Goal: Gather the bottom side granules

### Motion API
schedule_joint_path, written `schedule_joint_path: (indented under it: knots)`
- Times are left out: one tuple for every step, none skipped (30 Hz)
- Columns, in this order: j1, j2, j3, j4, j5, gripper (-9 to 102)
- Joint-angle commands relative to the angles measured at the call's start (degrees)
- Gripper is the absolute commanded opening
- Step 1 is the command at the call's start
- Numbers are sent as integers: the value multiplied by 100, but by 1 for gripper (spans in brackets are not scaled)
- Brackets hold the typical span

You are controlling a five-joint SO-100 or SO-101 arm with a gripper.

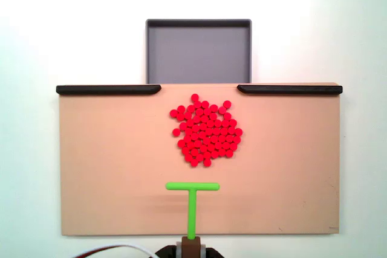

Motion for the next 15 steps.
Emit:
schedule_joint_path:
  knots:
    - [44, 141, -202, 0, -105, 0]
    - [44, 141, -202, 0, -105, 0]
    - [44, 141, -202, 0, -97, 0]
    - [44, 141, -202, 0, -88, 0]
    - [35, 141, -202, 0, -79, 0]
    - [35, 141, -202, 0, -79, 0]
    - [35, 141, -202, 0, -70, 0]
    - [35, 141, -202, 0, -70, 0]
    - [35, 141, -202, 0, -70, 0]
    - [35, 141, -202, 0, -70, 0]
    - [35, 141, -202, 0, -70, 0]
    - [35, 141, -202, 0, -70, 0]
    - [35, 141, -202, 0, -70, 0]
    - [35, 141, -202, 0, -70, 0]
    - [35, 141, -202, 0, -70, 0]
